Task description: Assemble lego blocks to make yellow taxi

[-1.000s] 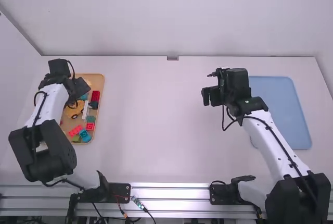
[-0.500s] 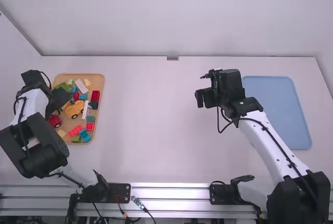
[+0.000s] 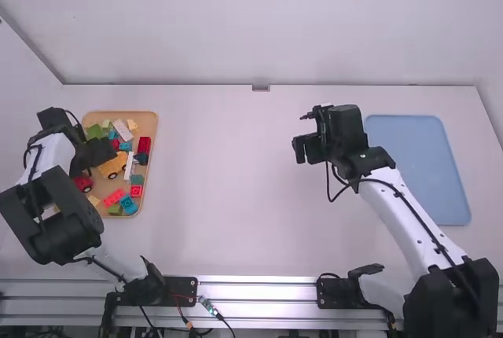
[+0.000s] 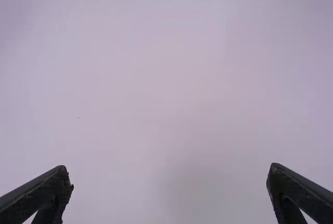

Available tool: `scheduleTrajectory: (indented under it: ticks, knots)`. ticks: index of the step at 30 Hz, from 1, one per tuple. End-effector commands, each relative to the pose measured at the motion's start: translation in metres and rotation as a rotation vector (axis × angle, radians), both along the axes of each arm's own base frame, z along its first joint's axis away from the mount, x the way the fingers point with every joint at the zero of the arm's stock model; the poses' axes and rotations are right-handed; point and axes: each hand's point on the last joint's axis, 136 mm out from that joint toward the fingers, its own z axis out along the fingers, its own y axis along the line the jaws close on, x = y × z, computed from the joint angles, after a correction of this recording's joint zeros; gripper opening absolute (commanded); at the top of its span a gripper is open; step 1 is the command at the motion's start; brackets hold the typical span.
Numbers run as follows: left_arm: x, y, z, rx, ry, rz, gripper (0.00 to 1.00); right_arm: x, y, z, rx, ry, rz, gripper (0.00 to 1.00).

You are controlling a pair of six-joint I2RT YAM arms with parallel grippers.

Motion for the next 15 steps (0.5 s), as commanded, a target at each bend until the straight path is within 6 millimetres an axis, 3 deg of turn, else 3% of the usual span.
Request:
scheduleTrajectory:
  ticks: [1,7,11,15]
  knots:
    - [-0.001,-0.003,-0.003,-0.011,0.016,-0.029,0.99,0.006,0.002,0.013,0.008,-0.025,-0.004,0.99]
    - [0.029,-0.03,0.004,-0.042,-0.098,-0.352,0.99,0.007,0.002,0.014,0.012,-0.035,-0.004,0.99]
    - [0.029,-0.016,-0.001,0.037,-0.056,-0.351,0.99,0.007,0.002,0.014,0.006,-0.036,0.001,0.99]
    - [0.029,-0.015,-0.011,0.067,-0.006,-0.468,0.99,0.008,0.002,0.015,0.005,-0.04,0.003,0.99]
